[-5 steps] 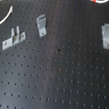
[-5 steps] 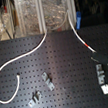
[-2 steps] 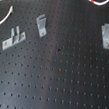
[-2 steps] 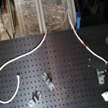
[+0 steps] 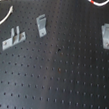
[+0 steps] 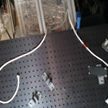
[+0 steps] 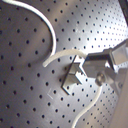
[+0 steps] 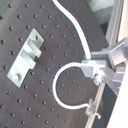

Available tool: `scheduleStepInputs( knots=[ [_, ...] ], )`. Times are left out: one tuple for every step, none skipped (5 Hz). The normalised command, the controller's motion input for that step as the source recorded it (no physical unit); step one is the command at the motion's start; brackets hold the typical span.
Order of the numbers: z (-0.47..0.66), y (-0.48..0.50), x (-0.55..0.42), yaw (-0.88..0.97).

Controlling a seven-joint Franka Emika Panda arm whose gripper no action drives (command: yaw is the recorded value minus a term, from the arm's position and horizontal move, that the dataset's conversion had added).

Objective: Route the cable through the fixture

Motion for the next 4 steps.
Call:
scheduleStepInputs(
  knots=[
    [0.24, 0.387, -0.094, -0.38],
    [0.24, 0.354, -0.214, 0.0],
    [0.23, 0.358, -0.219, 0.12],
    [0.21, 0.284, -0.194, 0.12]
  ],
)
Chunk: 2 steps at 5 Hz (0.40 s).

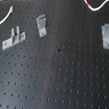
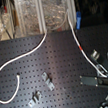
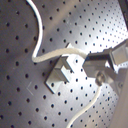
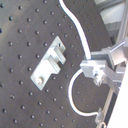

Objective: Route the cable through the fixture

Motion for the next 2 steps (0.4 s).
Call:
scheduleStepInputs(
  knots=[
    [0.22, 0.288, -0.182, 0.1],
    [0.23, 0.292, -0.171, 0.11]
  ],
)
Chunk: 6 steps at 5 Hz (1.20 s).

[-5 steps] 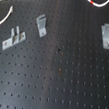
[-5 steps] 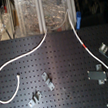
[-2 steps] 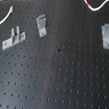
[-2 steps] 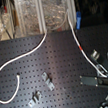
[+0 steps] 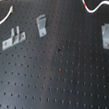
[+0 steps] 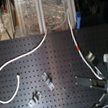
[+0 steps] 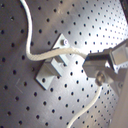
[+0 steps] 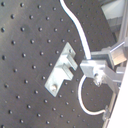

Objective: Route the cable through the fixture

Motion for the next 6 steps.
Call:
scheduleStepInputs(
  knots=[
    [0.23, 0.287, -0.165, 0.11],
    [0.23, 0.31, -0.171, 0.11],
    [0.24, 0.295, -0.152, 0.12],
    [0.22, 0.273, -0.125, 0.11],
    [0.0, 0.038, 0.008, 0.0],
    [0.5, -0.105, -0.025, -0.31]
  ],
)
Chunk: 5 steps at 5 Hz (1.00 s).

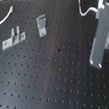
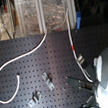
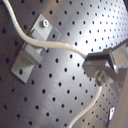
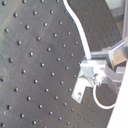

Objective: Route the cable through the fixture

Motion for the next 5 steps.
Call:
scheduleStepInputs(
  knots=[
    [0.5, 0.077, 0.145, -0.45],
    [0.0, 0.01, 0.001, 0.0],
    [0.04, 0.039, 0.001, 0.0],
    [0.07, 0.438, 0.021, 0.07],
    [0.04, 0.363, 0.043, 0.1]
  ],
)
